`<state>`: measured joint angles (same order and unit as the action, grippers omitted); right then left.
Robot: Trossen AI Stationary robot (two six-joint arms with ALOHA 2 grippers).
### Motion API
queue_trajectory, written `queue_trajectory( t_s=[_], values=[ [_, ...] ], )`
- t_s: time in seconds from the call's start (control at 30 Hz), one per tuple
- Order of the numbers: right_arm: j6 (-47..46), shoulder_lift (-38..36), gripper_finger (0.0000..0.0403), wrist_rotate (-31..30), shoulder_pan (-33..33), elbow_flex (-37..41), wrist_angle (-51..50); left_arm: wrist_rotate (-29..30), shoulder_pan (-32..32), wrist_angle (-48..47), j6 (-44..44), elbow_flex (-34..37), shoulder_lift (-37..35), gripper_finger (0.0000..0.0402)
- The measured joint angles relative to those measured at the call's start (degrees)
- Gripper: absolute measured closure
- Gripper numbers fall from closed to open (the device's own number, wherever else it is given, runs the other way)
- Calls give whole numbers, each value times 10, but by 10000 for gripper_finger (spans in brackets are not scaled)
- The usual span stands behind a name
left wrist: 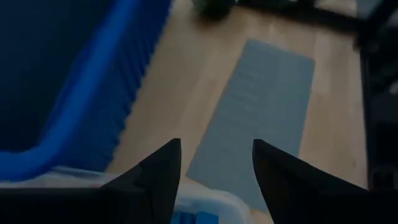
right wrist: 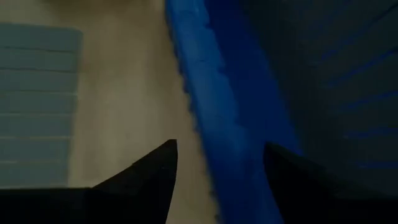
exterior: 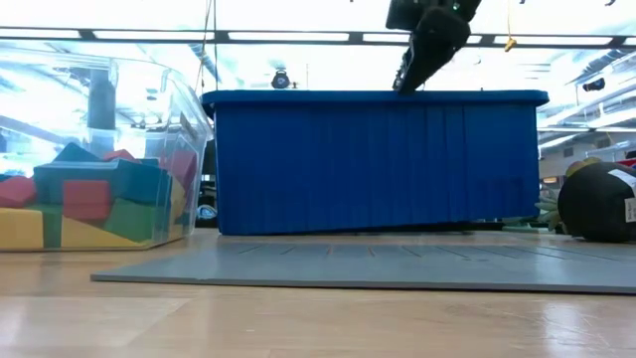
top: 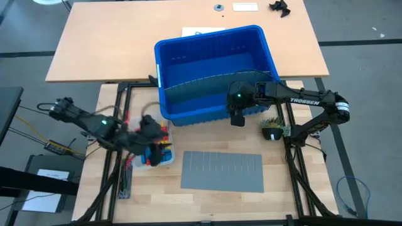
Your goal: Sort Items/Unsort Items
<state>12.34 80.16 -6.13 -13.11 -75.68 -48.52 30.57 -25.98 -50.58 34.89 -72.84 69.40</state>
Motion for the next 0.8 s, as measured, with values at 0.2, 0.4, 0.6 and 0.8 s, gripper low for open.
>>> queue_trajectory(
  t_s=[0.2,0.4,0.6,0.8],
  values=[
    [-22,0,174,16,2,-1,-7,-74,0,-74,12,0,89,199],
    [-32,0,174,14,9,-1,-8,-135,-16,-130,48,1,138,199],
    [-37,0,174,19,10,-1,-8,-149,-33,-127,84,1,126,200],
    [-37,0,175,18,10,-1,-9,-171,-50,-110,92,1,121,200]
  ],
)
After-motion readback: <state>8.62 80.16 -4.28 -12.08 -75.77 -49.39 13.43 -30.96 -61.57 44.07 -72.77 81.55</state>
